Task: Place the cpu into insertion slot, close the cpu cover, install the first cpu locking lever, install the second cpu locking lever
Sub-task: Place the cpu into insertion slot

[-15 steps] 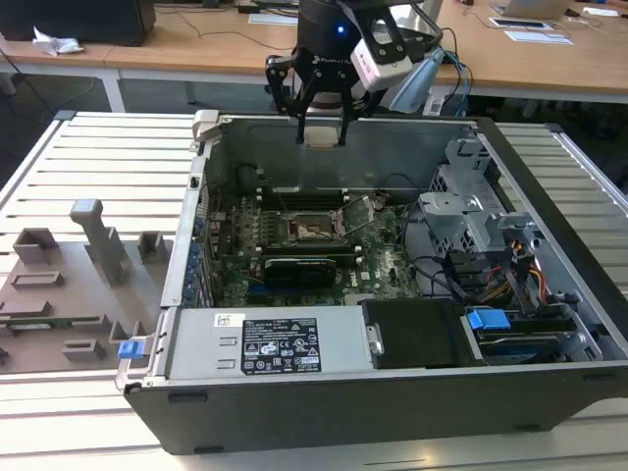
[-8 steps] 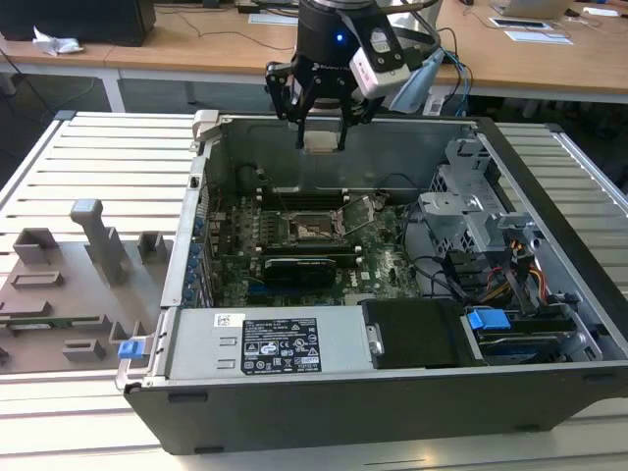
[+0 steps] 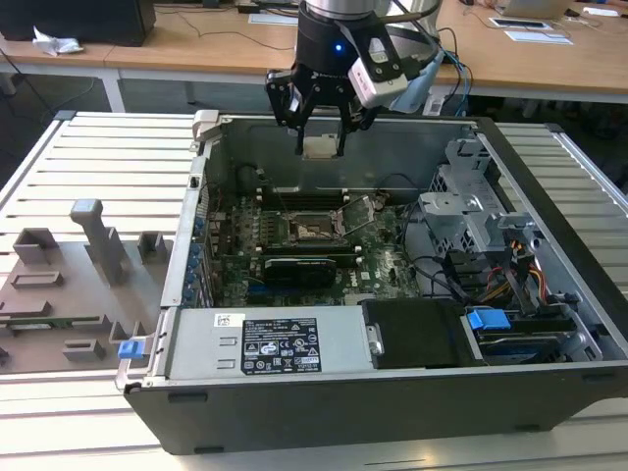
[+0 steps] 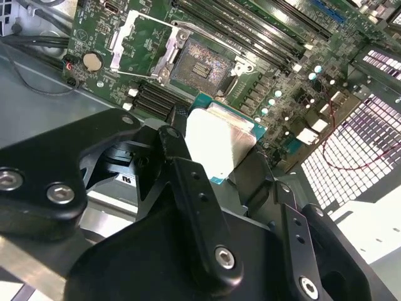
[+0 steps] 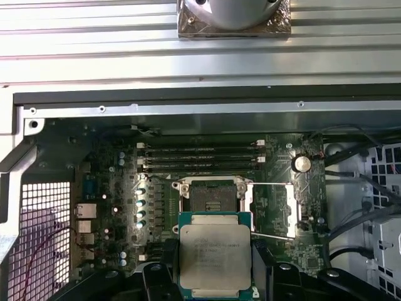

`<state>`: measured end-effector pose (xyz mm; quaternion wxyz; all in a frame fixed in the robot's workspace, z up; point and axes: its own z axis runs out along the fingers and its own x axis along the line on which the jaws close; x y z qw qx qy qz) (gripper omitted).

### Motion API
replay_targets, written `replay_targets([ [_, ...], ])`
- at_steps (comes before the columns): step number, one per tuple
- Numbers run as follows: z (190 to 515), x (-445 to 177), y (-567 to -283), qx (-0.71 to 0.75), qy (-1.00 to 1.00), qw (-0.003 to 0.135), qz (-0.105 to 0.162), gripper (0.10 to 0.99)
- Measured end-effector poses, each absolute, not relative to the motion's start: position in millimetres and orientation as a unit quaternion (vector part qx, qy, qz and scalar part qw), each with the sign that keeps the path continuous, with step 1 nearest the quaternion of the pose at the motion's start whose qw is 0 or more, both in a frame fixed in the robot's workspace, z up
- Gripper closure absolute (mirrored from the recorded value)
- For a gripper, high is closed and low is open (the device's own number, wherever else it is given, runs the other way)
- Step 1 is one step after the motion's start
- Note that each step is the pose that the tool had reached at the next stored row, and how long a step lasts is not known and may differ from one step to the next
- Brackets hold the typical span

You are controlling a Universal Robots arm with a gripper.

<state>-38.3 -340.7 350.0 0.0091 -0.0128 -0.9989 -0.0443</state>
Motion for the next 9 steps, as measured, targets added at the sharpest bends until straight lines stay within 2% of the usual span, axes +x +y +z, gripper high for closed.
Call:
replay_targets([
  [9, 340.0, -38.3, -340.7, -0.013, -0.999, 0.009, -0.044, 0.541],
])
